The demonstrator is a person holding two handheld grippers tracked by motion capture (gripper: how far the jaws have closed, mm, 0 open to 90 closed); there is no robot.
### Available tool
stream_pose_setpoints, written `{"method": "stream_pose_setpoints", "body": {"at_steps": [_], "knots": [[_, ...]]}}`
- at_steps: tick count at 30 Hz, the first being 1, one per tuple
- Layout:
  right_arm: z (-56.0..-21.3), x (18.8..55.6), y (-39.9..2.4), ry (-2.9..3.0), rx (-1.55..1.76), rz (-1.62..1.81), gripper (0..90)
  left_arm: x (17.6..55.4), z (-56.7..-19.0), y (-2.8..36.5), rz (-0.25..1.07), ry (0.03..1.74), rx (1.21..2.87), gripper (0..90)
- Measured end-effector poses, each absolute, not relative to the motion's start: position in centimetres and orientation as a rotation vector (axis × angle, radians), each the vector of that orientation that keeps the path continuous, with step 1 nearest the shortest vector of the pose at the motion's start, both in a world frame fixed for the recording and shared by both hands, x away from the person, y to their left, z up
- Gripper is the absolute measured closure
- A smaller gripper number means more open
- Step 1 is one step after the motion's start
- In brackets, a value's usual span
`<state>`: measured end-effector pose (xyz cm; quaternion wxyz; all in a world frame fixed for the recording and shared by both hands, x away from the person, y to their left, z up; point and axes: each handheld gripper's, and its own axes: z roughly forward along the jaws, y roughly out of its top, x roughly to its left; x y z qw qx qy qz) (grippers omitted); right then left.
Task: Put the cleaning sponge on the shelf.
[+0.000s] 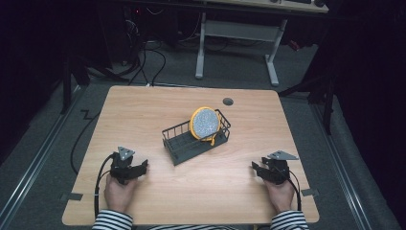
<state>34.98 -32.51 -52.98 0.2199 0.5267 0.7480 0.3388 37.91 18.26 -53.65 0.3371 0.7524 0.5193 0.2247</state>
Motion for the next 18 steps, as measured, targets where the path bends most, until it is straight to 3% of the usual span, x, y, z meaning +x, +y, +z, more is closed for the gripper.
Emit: {"method": "stream_pose_setpoints", "body": {"at_steps": [8, 18], "knots": [[-53.03, 34.89, -31.97, 2.083, 1.421, 0.885, 40.3, 37.87, -53.65, 18.27, 0.586, 1.358, 1.956, 28.6], [-53.03, 34.92, -32.01, 2.084, 1.417, 0.886, 40.0, 37.87, -53.65, 18.28, 0.586, 1.358, 1.956, 28.8]]}}
